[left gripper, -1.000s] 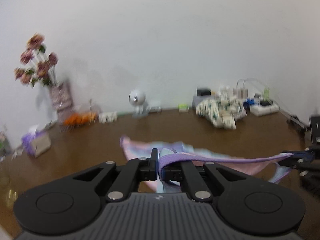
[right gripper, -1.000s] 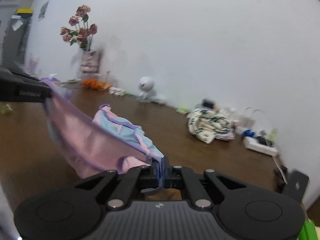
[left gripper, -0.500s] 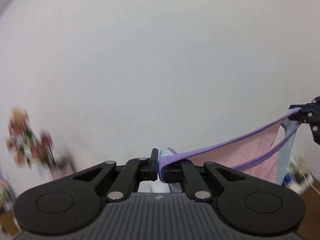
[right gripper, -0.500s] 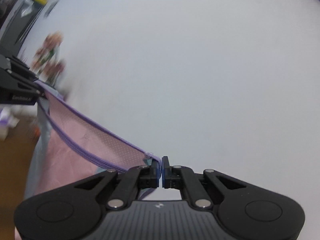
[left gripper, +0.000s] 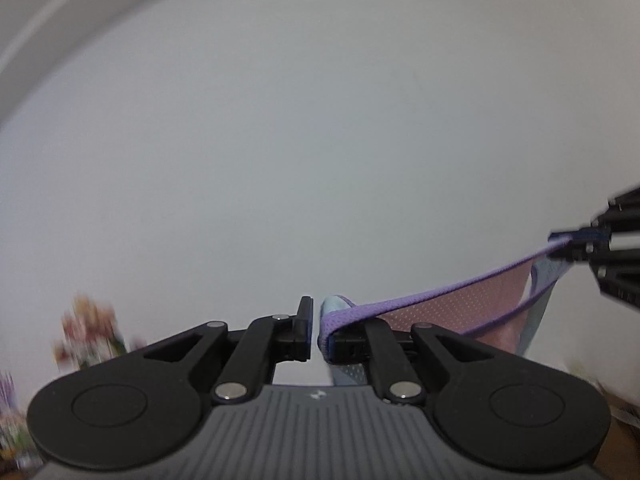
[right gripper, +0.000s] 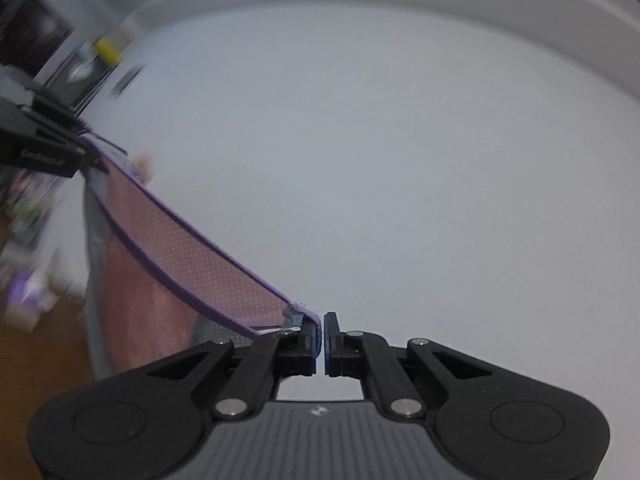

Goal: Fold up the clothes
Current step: 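Lift the garment with both grippers, stretching it between them, then lay the garment flat on the table and open both grippers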

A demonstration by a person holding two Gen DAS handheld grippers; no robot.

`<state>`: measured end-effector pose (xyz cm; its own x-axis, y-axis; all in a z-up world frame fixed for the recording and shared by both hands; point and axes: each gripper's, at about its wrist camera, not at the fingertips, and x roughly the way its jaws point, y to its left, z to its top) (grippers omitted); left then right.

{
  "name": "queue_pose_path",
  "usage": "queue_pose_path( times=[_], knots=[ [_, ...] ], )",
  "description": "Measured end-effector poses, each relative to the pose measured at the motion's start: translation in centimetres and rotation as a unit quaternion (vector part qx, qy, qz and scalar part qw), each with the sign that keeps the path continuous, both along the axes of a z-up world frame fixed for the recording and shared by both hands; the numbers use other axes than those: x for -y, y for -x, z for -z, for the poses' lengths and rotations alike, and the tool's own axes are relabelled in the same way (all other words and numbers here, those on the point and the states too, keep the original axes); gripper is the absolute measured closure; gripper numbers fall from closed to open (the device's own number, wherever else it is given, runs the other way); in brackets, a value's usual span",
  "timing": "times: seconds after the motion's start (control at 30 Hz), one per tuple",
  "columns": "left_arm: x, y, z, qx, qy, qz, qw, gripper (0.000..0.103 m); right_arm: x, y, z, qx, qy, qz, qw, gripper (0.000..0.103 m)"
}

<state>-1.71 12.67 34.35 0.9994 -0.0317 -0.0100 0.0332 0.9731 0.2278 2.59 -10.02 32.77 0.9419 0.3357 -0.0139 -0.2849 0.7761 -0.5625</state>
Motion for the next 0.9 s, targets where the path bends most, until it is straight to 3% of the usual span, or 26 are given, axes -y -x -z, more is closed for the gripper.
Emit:
queue_pose_path(
  times=[0.07,0.13,0.2,0.27,0.33,0.37,0.43,0.47,0.5,0.57,0.63,0.7,0.77,0.9],
  knots=[
    [0.5,1.6,5.7,-0.076,0.022,0.02,0.9967,0.094,1.2,2.1,4.8,-0.071,0.011,0.0,0.997,0.101],
    [1.3,3.6,13.0,-0.171,0.055,0.049,0.9825,0.093,2.4,4.1,10.8,-0.157,0.025,0.001,0.987,0.101],
    [2.4,6.0,20.1,-0.266,0.071,0.076,0.9583,0.089,4.0,5.9,17.7,-0.257,0.04,-0.003,0.966,0.101],
    [2.9,8.7,25.4,-0.338,0.094,0.091,0.9319,0.086,5.1,8.5,23.1,-0.339,0.031,-0.011,0.94,0.096],
    [2.3,11.1,27.9,-0.377,0.135,0.107,0.9099,0.083,6.6,11.4,26.3,-0.372,0.034,-0.037,0.927,0.092],
    [1.8,12.1,28.2,-0.379,0.152,0.115,0.9054,0.08,7.1,12.8,27.2,-0.375,0.032,-0.049,0.925,0.091],
    [0.9,13.7,27.2,-0.351,0.172,0.121,0.9122,0.058,8.3,14.0,26.8,-0.381,-0.023,-0.043,0.923,0.078],
    [0.4,13.6,26.2,-0.331,0.17,0.109,0.9217,0.044,8.6,14.0,26.5,-0.386,-0.056,-0.045,0.92,0.075],
    [-0.1,12.9,25.2,-0.313,0.164,0.091,0.931,0.038,8.5,13.8,26.2,-0.387,-0.091,-0.053,0.916,0.072],
    [-1.5,11.1,24.3,-0.295,0.151,0.059,0.9415,0.037,7.5,14.5,26.7,-0.377,-0.13,-0.053,0.916,0.071],
    [-2.2,7.6,24.6,-0.29,0.134,0.024,0.9474,0.034,5.9,14.4,28.0,-0.361,-0.144,-0.033,0.921,0.072],
    [-2.7,3.7,25.3,-0.284,0.115,-0.014,0.9518,0.034,4.3,13.6,29.2,-0.363,-0.164,-0.002,0.917,0.074],
    [-2.7,-1.5,26.0,-0.291,0.098,-0.048,0.9503,0.034,3.4,13.3,30.7,-0.376,-0.175,0.02,0.91,0.077],
    [-3.3,-9.8,27.9,-0.3,0.097,-0.109,0.9428,0.034,3.4,12.9,32.6,-0.388,-0.161,0.04,0.906,0.08]
  ],
)
